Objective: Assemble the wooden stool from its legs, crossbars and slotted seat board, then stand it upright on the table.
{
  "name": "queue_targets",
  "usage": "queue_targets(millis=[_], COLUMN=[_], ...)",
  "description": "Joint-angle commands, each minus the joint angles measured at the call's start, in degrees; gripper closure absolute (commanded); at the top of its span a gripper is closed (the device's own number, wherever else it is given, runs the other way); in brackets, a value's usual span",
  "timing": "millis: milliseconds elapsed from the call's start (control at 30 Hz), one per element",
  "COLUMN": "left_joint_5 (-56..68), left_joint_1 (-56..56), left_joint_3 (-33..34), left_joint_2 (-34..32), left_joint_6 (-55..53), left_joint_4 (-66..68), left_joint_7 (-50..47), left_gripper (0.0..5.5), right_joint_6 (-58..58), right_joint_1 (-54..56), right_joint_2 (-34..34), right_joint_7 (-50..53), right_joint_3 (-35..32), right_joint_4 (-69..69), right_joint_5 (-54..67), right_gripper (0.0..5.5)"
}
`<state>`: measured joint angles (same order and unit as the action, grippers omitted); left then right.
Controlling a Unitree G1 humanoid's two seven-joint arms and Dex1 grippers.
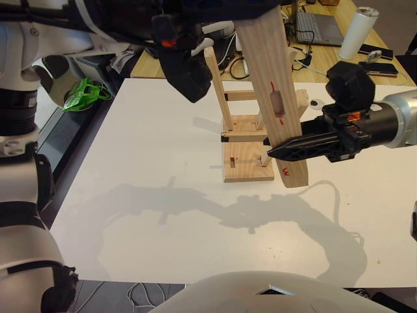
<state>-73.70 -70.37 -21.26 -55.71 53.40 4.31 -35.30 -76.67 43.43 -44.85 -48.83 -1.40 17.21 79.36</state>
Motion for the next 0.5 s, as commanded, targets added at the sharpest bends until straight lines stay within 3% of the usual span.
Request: queue_targets(millis=[33, 67, 233, 367, 500], left_joint_5=[9.7, 11.9, 18.7, 24.4, 42.3], left_joint_1=[-2.7, -2.9, -2.5, -1.2, 5.4], left_joint_3=[1.5, 1.6, 3.0, 3.5, -1.2], left_joint_2=[1.4, 1.6, 2.0, 2.0, -1.8], left_joint_6=[3.3, 4.4, 7.4, 8.5, 4.2], left_joint_4=[3.3, 3.9, 4.4, 5.0, 10.9], left_joint_7=[6.8, 8.7, 15.6, 22.5, 42.6], left_gripper=[4.47, 4.47, 3.31, 3.28, 3.28], right_joint_6=[0.2, 0.2, 0.6, 0.8, 1.3], right_joint_1=[-0.6, -0.7, -1.0, -1.3, -1.9], right_joint_2=[0.1, 0.1, 0.1, 0.2, 0.2], right_joint_7=[-0.2, -0.1, 0.0, 0.3, 1.1], right_joint_3=[-0.1, -0.1, -0.1, -0.2, -0.9], right_joint_4=[0.4, 0.4, 0.5, 0.5, 0.2], right_joint_5=[-0.7, -0.7, -0.6, -0.8, -0.9], right_gripper=[4.43, 4.44, 4.48, 4.48, 4.49])
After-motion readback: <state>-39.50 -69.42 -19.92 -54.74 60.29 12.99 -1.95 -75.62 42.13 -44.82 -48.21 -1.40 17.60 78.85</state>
